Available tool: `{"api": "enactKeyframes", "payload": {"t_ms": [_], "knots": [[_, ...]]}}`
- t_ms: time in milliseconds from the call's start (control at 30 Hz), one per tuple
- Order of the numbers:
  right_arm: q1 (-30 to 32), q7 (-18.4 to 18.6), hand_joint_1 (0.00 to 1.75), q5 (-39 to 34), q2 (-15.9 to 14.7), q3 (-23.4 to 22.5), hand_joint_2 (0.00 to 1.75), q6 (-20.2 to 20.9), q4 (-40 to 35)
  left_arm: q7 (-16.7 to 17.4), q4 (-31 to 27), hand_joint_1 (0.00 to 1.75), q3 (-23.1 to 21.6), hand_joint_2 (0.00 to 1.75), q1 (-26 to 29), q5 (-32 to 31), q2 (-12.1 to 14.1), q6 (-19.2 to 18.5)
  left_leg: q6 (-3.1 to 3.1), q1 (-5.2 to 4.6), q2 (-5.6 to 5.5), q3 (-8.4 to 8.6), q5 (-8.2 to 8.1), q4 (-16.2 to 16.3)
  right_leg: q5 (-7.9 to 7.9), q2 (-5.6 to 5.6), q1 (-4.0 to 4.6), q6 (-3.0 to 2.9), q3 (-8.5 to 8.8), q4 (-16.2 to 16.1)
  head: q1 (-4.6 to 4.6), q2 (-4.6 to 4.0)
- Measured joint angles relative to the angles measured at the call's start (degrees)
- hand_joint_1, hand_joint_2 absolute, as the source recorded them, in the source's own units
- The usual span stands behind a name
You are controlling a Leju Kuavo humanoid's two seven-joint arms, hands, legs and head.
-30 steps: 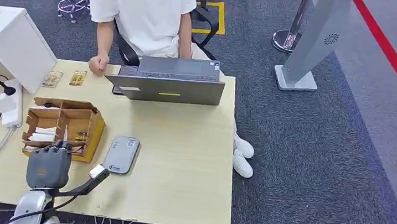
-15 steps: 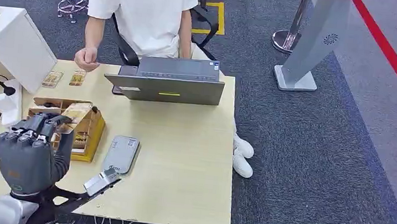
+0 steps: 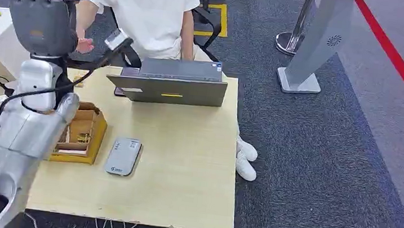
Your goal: Pass the card to the sensor for recognition and then transmit it.
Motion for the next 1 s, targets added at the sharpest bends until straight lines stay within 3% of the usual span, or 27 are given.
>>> {"api": "enactKeyframes", "payload": {"t_ms": [67,167,400,433,567,767,900,1000], "knots": [[0.0,0.4,0.00,-0.1,0.0,0.7,0.00,0.1,-0.2,1.0,9.1,1.75,0.1,1.75,-3.3,-0.7,-0.5,0.1,0.00,0.01,0.04,-0.02,0.00,0.0,0.00,0.03,0.01,0.00,-0.06,0.0,-0.04,0.00],[-0.1,1.3,0.00,-0.5,0.0,1.2,0.00,0.4,-0.2,2.5,17.7,1.75,0.1,1.75,-5.8,-0.9,-1.2,0.0,0.00,0.01,0.02,-0.10,0.00,0.0,-0.01,0.02,0.01,0.00,-0.13,0.0,-0.06,0.00],[-0.2,1.2,0.00,-0.8,0.0,1.9,0.00,0.8,-0.3,3.8,26.9,1.75,0.1,1.75,-8.1,-0.2,-2.1,-5.2,0.00,0.01,0.00,-0.25,-0.02,0.0,-0.04,0.00,0.00,0.02,-0.24,0.0,-0.06,0.00],[-0.2,1.1,0.00,-0.8,0.0,2.0,0.00,0.8,-0.3,3.8,27.7,0.00,0.1,1.75,-8.1,0.0,-2.1,-5.3,-0.01,0.01,0.00,-0.27,-0.02,0.0,-0.04,-0.01,0.00,0.02,-0.25,0.0,-0.06,0.00],[-0.2,1.0,0.00,-0.9,0.0,2.1,0.00,0.8,-0.3,3.7,30.2,0.00,0.1,1.75,-8.2,0.4,-2.0,-7.0,-0.01,0.02,-0.07,-0.33,0.02,0.0,-0.04,-0.09,0.01,0.02,-0.27,0.0,-0.07,0.02],[-0.2,1.2,0.00,-1.4,0.0,2.1,0.00,0.8,-0.3,2.3,31.4,0.00,1.0,1.75,-7.4,0.5,-1.5,-4.7,-0.01,0.01,-0.07,-0.45,0.01,0.0,-0.04,-0.08,0.01,0.02,-0.38,0.0,-0.06,0.00],[-0.1,1.2,0.00,-2.3,0.0,2.1,0.00,0.8,-0.3,-1.9,31.1,0.00,2.4,1.75,-6.8,2.0,-0.9,-0.5,-0.01,0.01,-0.06,-0.47,0.01,0.0,-0.04,-0.08,0.01,0.02,-0.40,0.0,-0.04,0.00],[0.0,0.5,0.00,-3.2,0.0,2.1,0.00,0.4,-0.3,-7.3,26.8,0.00,4.3,1.75,-4.9,6.7,0.5,1.3,-0.01,0.01,0.03,-0.47,0.01,0.0,-0.04,0.01,0.01,0.02,-0.47,0.0,-0.09,0.00]]}}
